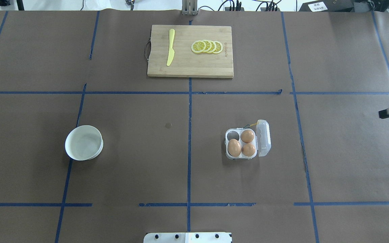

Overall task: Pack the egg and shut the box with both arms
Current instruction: 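Move the right gripper to the egg box lid and push it down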

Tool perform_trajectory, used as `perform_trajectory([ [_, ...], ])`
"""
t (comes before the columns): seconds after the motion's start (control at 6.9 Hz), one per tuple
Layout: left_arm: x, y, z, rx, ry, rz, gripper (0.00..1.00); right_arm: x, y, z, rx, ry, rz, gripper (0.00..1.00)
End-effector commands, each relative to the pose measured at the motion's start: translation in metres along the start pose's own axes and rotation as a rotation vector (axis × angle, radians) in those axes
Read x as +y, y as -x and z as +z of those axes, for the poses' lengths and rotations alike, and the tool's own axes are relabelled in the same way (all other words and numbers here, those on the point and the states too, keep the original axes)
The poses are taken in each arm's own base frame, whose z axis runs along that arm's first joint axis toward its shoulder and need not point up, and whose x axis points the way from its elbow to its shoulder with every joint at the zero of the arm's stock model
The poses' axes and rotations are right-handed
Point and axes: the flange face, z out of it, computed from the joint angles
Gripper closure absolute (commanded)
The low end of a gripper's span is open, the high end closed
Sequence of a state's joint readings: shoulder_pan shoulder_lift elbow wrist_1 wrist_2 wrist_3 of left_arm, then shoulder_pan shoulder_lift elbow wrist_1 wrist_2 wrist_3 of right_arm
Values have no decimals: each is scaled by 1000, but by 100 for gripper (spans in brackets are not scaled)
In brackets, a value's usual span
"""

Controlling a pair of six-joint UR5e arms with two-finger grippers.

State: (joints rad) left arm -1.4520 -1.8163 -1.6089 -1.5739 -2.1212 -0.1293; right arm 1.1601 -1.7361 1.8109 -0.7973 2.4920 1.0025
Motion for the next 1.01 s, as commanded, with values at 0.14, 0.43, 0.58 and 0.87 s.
perform_trajectory([
  [0.14, 13, 26, 7, 49, 26, 24, 0, 55, 135, 117, -98, -24, 85, 100],
  [0.43, 14, 26, 8, 52, 28, 23, 0, 83, 248, 163, -228, -52, 105, 100],
  [0.58, 14, 25, 9, 52, 30, 24, 0, 86, 300, 168, -301, -75, 109, 100],
  [0.87, 14, 25, 9, 53, 30, 22, 0, 79, 307, 167, -299, -89, 138, 100],
])
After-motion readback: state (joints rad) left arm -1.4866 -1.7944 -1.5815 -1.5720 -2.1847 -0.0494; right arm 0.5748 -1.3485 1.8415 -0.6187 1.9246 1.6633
